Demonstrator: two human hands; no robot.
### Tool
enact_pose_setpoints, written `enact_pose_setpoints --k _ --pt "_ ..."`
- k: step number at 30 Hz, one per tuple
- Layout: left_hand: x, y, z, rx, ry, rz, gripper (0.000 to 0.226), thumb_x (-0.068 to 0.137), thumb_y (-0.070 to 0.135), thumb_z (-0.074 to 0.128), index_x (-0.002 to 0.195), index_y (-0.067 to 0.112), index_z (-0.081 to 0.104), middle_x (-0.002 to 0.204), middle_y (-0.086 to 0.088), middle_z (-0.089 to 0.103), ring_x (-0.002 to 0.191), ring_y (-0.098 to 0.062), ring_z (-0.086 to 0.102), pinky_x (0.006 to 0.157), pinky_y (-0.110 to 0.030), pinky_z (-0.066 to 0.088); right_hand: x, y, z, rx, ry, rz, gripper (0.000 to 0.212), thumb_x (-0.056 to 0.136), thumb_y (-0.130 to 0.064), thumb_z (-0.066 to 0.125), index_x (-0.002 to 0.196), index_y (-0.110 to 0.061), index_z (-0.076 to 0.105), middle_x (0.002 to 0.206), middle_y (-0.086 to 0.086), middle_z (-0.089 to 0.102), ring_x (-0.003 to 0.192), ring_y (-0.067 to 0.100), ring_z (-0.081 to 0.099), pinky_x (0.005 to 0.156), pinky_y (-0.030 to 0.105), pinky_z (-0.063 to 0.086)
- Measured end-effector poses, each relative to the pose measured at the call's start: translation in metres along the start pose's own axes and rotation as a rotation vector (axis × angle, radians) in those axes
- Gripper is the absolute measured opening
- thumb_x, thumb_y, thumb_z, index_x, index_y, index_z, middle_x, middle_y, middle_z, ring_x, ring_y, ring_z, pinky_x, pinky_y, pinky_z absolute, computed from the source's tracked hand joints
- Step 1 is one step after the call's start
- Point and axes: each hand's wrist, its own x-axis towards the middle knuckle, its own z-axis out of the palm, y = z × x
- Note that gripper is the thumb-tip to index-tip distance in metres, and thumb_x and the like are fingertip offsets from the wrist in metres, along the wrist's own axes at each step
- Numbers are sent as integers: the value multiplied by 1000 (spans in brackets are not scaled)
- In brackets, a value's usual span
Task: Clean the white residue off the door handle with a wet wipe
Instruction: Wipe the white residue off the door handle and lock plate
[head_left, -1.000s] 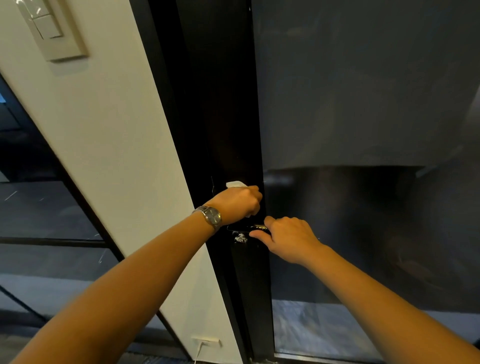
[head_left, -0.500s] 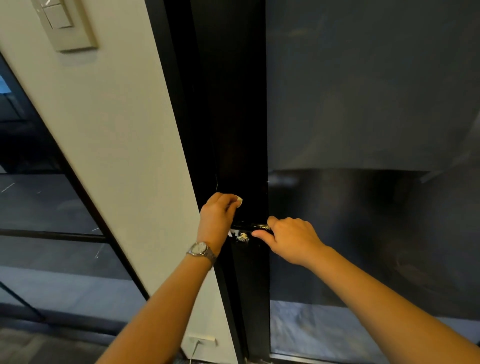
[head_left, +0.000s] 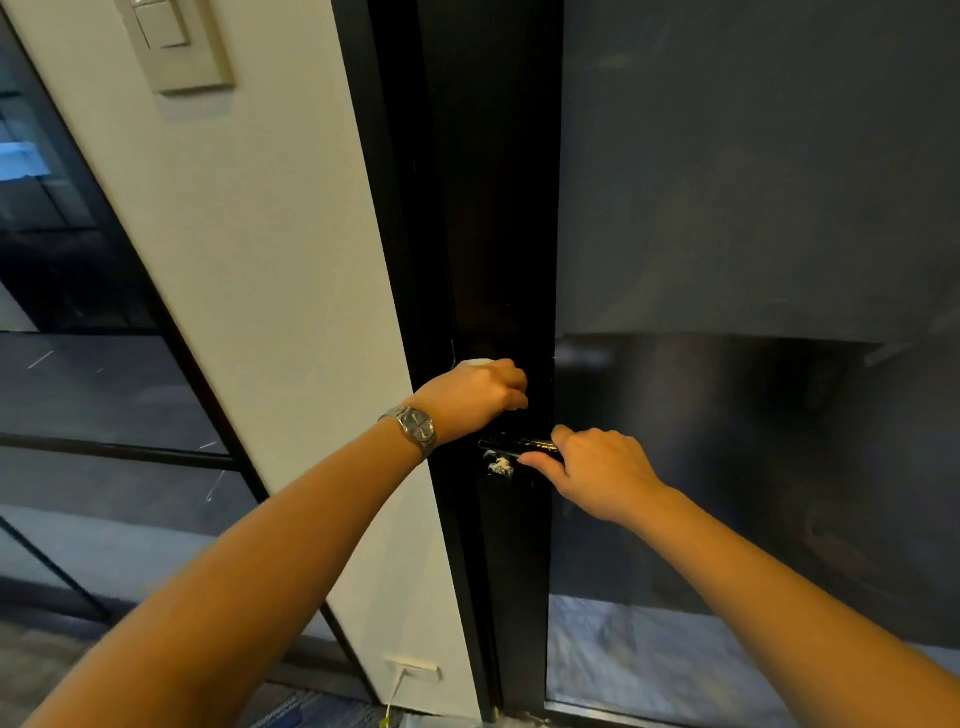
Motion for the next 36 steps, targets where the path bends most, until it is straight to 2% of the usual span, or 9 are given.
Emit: enact_pose_setpoints --k 4,10,15,18,23,25,31,33,36 --pt "1 -2 -1 -41 19 -7 27 89 7 55 114 7 62 120 -13 57 110 -26 55 82 -29 51 -1 0 0 11 8 3 56 90 -62 27 108 -14 52 84 2 65 70 18 56 49 25 31" --pt "-26 -1 24 -372 270 -338 29 84 3 61 113 2 60 108 -19 58 89 -31 62 82 -27 49 -1 1 3 4 22 -14 56 90 -61 27 108 -14 52 85 3 65 74 20 61 54 26 37" --pt "-13 -4 13 -209 171 -185 27 82 0 62 109 1 61 107 -19 61 90 -32 63 77 -38 57 2 3 2 7 14 -16 57 90 -62 26 108 -15 52 80 1 64 63 15 53 49 24 36" --pt "-16 -3 17 -235 240 -203 25 84 3 60 109 5 63 108 -14 63 97 -27 62 85 -28 51 2 3 3 7 11 -18 56 90 -63 26 106 -16 53 80 0 64 65 16 57 52 26 40" --pt "-15 38 40 -707 694 -689 22 82 1 62 100 11 71 103 -5 68 97 -7 58 88 1 37 2 3 4 -18 16 -17 55 90 -63 26 103 -16 53 82 0 65 71 19 61 55 27 42" --pt "-16 29 42 -631 637 -595 22 82 2 62 100 12 72 104 -4 68 99 -8 57 90 0 37 2 4 4 -23 13 -16 55 89 -63 26 103 -17 53 82 -1 65 71 18 62 55 27 42" --pt "4 -5 14 -96 136 52 22 80 2 65 100 8 71 104 -11 68 102 -25 61 85 -33 52 3 3 4 -20 -1 -3 56 89 -65 25 104 -18 52 81 -1 65 66 16 56 51 26 39" --pt "8 -1 14 -163 46 30 22 85 5 59 105 8 69 112 -10 66 111 -23 56 93 -29 44 2 3 5 -11 -4 4 56 88 -65 25 104 -18 52 81 -1 65 67 17 58 51 26 40" --pt "-10 12 39 -467 492 -355 18 83 7 63 99 11 72 104 -3 69 102 -7 55 91 -13 40 2 3 5 -24 7 7 55 88 -65 25 103 -19 52 81 -2 65 67 17 58 51 26 38"
